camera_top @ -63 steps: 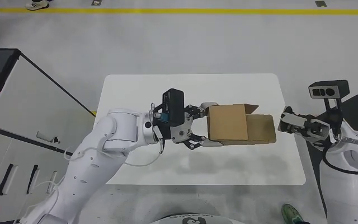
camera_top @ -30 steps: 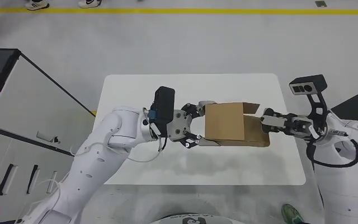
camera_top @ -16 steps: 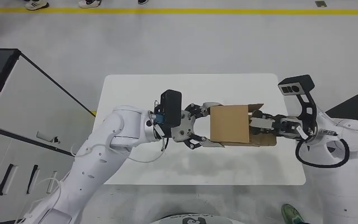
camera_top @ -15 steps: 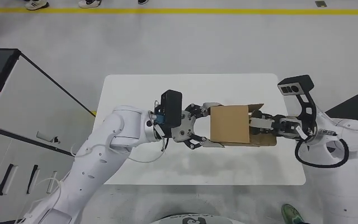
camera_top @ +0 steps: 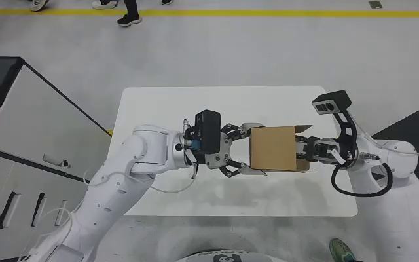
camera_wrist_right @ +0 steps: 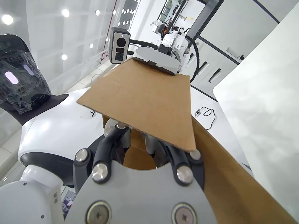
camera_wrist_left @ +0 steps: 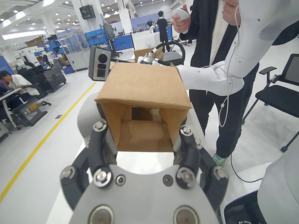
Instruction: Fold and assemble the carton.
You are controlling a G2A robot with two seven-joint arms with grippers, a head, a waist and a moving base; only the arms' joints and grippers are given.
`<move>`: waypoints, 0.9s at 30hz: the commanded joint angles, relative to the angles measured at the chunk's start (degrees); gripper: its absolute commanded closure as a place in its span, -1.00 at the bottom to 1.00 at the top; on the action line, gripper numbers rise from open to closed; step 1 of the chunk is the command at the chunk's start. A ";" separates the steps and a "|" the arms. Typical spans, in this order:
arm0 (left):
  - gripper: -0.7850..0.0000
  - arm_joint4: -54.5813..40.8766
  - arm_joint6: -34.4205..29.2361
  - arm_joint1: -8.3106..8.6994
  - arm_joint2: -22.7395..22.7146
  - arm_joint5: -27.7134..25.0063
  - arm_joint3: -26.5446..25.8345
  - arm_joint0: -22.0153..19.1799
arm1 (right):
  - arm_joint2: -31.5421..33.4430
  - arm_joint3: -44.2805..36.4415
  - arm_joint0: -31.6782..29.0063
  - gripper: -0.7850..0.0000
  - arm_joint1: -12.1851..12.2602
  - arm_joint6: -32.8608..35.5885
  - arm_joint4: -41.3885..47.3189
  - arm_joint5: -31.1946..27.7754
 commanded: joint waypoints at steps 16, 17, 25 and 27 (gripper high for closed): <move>1.00 -0.22 0.28 -0.37 0.93 1.25 0.67 -0.49 | -3.16 -1.27 1.06 1.00 0.57 -2.47 -3.75 0.29; 1.00 -0.22 0.31 -0.38 0.92 1.23 0.71 -0.48 | -3.36 -1.20 1.20 1.00 0.59 -2.60 -3.65 0.18; 1.00 -0.55 0.89 -0.29 -0.08 1.05 1.17 -0.03 | -4.01 -0.69 1.60 1.00 0.79 -3.15 -3.05 -0.78; 1.00 -1.00 1.36 -0.21 -0.67 1.01 1.33 0.35 | -3.17 -0.49 1.43 1.00 0.93 -3.00 -2.88 -1.17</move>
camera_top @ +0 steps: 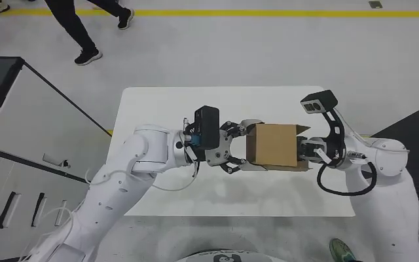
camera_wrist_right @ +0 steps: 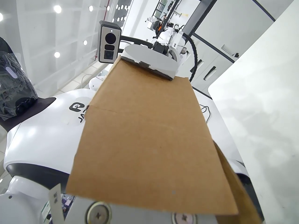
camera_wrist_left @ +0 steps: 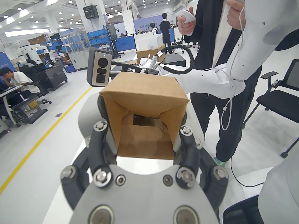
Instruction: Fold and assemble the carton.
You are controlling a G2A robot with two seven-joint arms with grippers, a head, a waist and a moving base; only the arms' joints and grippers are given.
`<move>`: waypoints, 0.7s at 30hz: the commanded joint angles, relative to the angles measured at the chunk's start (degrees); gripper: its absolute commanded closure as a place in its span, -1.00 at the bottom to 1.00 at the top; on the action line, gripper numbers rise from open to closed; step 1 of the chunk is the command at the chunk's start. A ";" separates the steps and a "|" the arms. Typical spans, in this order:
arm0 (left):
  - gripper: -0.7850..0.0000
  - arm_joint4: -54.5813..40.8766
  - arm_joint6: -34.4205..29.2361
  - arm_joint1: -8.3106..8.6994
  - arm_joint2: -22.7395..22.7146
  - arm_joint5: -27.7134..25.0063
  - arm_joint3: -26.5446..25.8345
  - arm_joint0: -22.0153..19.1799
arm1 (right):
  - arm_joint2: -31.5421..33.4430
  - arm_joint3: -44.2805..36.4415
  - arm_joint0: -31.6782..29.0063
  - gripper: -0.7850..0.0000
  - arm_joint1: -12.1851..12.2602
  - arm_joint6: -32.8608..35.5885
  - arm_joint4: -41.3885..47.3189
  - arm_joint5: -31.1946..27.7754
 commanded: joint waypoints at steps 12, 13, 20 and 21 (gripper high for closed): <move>1.00 -1.54 1.56 0.24 -1.75 -1.40 0.85 1.18 | 2.25 -0.15 -0.61 1.00 0.74 -0.56 -1.82 0.26; 1.00 -1.59 1.53 0.23 -1.74 -1.42 0.90 1.13 | 1.74 -0.15 -0.41 1.00 0.74 -0.82 -2.04 0.37; 1.00 -2.20 1.62 0.12 -1.59 -1.53 1.18 0.69 | -2.23 0.50 1.92 1.00 0.67 -2.46 -3.56 -0.16; 1.00 -2.31 1.58 0.11 -1.58 -1.53 1.22 0.66 | -2.70 0.70 2.21 1.00 0.66 -2.59 -3.56 -0.36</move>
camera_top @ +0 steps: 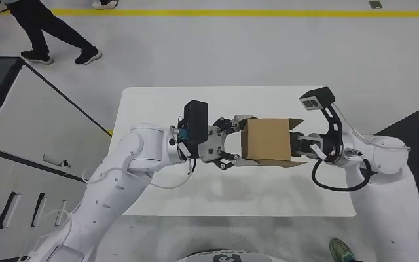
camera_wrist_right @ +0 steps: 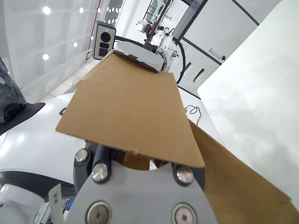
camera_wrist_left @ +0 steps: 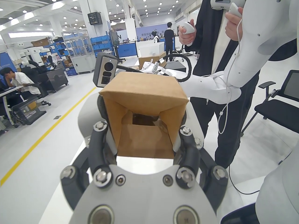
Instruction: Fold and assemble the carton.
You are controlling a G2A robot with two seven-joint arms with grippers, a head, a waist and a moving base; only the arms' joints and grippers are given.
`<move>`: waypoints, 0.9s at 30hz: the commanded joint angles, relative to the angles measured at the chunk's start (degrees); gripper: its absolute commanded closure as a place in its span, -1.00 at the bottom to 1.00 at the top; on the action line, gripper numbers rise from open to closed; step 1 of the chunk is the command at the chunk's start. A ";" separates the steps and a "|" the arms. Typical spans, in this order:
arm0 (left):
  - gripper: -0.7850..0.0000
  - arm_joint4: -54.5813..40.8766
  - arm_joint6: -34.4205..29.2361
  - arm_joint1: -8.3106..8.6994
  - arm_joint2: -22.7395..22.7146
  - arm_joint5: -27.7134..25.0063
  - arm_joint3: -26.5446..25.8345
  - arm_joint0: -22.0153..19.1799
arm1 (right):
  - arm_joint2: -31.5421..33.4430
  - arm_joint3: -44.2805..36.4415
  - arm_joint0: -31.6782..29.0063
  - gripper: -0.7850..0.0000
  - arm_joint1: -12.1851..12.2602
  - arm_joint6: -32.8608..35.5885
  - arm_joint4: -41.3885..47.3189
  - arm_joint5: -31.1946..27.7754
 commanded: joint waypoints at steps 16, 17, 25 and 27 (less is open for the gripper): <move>1.00 0.44 0.49 -0.41 1.64 0.46 -0.02 0.19 | -3.30 1.66 1.79 1.00 -0.03 -1.84 1.90 -3.84; 1.00 0.46 0.59 -0.46 1.83 0.49 0.00 0.18 | -3.27 1.66 1.70 1.00 0.00 -1.81 2.04 -3.91; 1.00 1.08 1.31 -0.63 1.83 1.19 -0.46 0.29 | -1.24 0.77 0.49 1.00 0.43 -1.34 2.12 -3.69; 1.00 1.20 1.34 -0.60 1.54 1.36 -0.73 0.51 | -0.36 0.43 -0.01 1.00 0.58 -1.11 2.07 -3.44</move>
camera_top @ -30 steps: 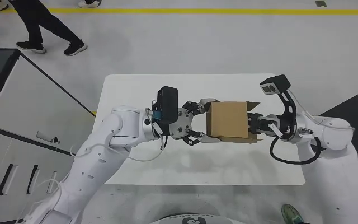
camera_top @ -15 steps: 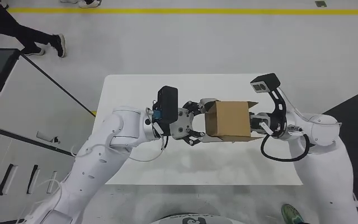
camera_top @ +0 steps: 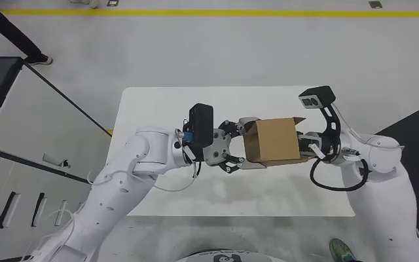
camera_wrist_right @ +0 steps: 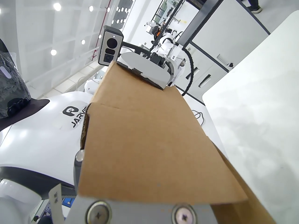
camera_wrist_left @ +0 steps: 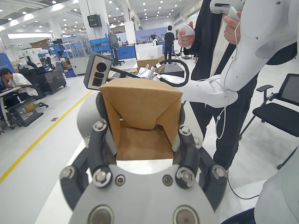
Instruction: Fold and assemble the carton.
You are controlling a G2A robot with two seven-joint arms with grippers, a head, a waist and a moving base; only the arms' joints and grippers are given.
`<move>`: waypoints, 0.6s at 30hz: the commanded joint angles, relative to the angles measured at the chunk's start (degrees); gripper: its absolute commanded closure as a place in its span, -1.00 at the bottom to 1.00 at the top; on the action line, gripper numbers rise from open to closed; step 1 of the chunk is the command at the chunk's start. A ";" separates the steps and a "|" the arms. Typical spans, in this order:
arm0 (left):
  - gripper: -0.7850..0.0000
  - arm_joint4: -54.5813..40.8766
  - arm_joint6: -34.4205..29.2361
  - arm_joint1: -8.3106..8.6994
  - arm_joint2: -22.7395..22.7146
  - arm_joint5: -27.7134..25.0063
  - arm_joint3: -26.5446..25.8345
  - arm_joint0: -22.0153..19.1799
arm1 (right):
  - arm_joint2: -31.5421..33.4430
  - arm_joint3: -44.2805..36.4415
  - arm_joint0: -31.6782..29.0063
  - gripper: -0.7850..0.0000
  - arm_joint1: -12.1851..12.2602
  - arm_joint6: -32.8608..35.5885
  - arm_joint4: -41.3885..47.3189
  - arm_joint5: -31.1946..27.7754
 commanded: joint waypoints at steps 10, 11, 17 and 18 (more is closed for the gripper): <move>1.00 -0.36 -0.47 0.23 -1.16 0.09 -1.85 1.44 | 2.32 -1.50 -2.03 1.00 0.57 0.64 0.04 0.99; 1.00 -0.53 -0.53 0.23 -1.15 0.03 -1.97 1.51 | 2.09 -1.60 -2.02 1.00 0.58 0.50 -0.07 1.08; 1.00 -1.40 -1.04 0.19 -0.91 -0.27 -2.36 1.39 | -0.24 -1.93 -0.81 1.00 0.53 -0.68 -1.05 1.07; 1.00 -1.49 -1.13 0.18 -0.83 -0.30 -2.38 1.33 | -0.66 -1.87 -0.52 1.00 0.51 -0.78 -1.02 1.02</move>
